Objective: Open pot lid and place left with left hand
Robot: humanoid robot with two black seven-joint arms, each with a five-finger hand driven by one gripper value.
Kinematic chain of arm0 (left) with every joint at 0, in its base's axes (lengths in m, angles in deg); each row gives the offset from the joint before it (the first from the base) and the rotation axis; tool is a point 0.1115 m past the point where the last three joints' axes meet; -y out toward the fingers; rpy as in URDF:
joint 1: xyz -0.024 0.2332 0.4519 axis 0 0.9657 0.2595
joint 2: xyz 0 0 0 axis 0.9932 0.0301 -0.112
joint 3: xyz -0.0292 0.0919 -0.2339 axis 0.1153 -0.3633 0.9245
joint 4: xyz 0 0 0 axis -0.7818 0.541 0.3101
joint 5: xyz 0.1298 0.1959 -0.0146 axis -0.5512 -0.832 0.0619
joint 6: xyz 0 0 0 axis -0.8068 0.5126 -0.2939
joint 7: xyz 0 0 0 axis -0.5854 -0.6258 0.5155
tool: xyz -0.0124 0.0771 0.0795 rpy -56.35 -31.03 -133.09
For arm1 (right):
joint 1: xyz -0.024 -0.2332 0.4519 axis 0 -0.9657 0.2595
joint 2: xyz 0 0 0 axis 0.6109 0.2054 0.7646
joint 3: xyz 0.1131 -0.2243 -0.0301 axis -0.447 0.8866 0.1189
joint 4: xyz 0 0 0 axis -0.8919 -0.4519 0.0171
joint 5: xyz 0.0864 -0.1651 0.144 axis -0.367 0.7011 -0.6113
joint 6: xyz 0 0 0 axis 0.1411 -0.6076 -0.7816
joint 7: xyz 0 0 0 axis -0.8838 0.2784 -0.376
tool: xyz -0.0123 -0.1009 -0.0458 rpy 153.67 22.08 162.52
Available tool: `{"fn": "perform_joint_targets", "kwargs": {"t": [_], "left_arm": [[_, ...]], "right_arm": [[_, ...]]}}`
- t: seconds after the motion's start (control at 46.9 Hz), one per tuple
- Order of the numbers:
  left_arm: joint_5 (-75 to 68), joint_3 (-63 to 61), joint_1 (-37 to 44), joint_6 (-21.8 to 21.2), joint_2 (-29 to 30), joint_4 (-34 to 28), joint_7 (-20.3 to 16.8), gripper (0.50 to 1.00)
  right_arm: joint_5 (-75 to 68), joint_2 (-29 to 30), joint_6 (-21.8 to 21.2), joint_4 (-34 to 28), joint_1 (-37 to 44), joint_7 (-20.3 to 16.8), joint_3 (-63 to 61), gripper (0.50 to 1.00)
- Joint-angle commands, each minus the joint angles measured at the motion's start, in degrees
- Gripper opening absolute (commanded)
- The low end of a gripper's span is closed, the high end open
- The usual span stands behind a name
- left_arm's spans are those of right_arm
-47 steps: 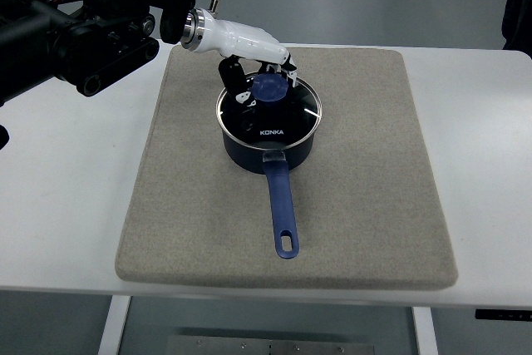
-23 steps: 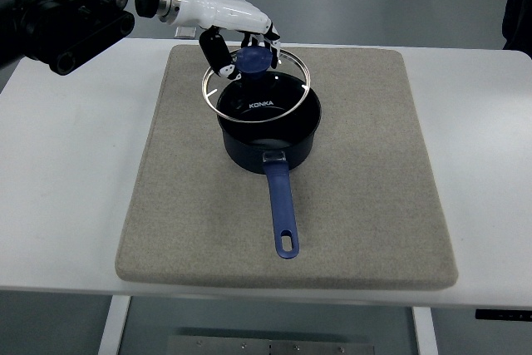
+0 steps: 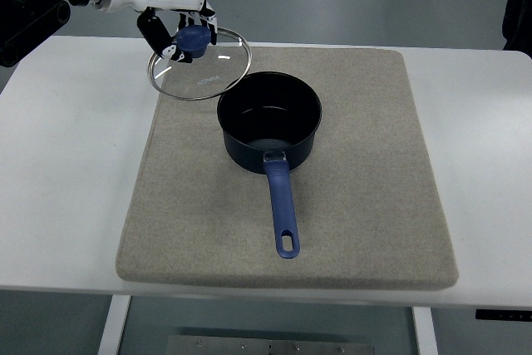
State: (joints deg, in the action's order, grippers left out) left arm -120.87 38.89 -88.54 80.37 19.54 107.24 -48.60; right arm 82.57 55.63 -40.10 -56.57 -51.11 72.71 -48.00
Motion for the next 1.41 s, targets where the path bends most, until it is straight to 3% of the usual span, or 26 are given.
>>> {"fn": "perform_joint_targets", "kwargs": {"t": [0.0, 0.384, 0.534, 0.555, 0.576, 0.64, 0.726, 0.79, 0.832, 0.939, 1.024, 1.131, 1.387], "left_arm": [[0.0, 0.0, 1.2, -0.1, 0.0, -1.9, 0.0, 0.500], [0.5, -0.3, 6.5, -2.1, -0.7, -6.9, 0.0, 0.500], [0.7, -0.7, 9.0, -6.0, -2.7, -8.1, 0.0, 0.500], [0.7, -0.7, 9.4, -6.6, -3.2, -8.5, 0.0, 0.512], [0.7, -0.7, 9.7, -7.0, -3.7, -9.0, 0.0, 0.554], [0.9, -0.7, 10.3, -7.7, -4.6, -10.1, 0.0, 0.730], [2.1, -0.7, 10.7, -8.0, -4.8, -10.4, 0.0, 0.790], [4.5, 0.0, 10.7, -8.1, -4.9, -10.4, 0.0, 0.915], [7.7, 0.2, 10.7, -8.1, -4.9, -10.5, 0.0, 0.956], [19.2, 0.1, 10.8, -9.3, -4.9, -12.1, 0.0, 0.964], [30.3, 0.0, 11.8, -12.8, -5.4, -13.7, 0.0, 0.992], [40.5, -0.2, 14.0, -16.4, -6.0, -13.8, 0.0, 0.992], [49.2, 0.3, 18.2, -16.8, -8.1, -13.9, 0.0, 0.992]], "right_arm": [[0.0, 0.0, 0.0, 0.0, 0.0, 0.0, 0.0, 0.917], [0.0, 0.0, 0.0, 0.0, 0.0, 0.0, 0.0, 0.917], [0.0, 0.0, 0.0, 0.0, 0.0, 0.0, 0.0, 0.917], [0.0, 0.0, 0.0, 0.0, 0.0, 0.0, 0.0, 0.917], [0.0, 0.0, 0.0, 0.0, 0.0, 0.0, 0.0, 0.917], [0.0, 0.0, 0.0, 0.0, 0.0, 0.0, 0.0, 0.917], [0.0, 0.0, 0.0, 0.0, 0.0, 0.0, 0.0, 0.917], [0.0, 0.0, 0.0, 0.0, 0.0, 0.0, 0.0, 0.917], [0.0, 0.0, 0.0, 0.0, 0.0, 0.0, 0.0, 0.917], [0.0, 0.0, 0.0, 0.0, 0.0, 0.0, 0.0, 0.917], [0.0, 0.0, 0.0, 0.0, 0.0, 0.0, 0.0, 0.917], [0.0, 0.0, 0.0, 0.0, 0.0, 0.0, 0.0, 0.917], [0.0, 0.0, 0.0, 0.0, 0.0, -0.1, 0.0, 0.917]]}}
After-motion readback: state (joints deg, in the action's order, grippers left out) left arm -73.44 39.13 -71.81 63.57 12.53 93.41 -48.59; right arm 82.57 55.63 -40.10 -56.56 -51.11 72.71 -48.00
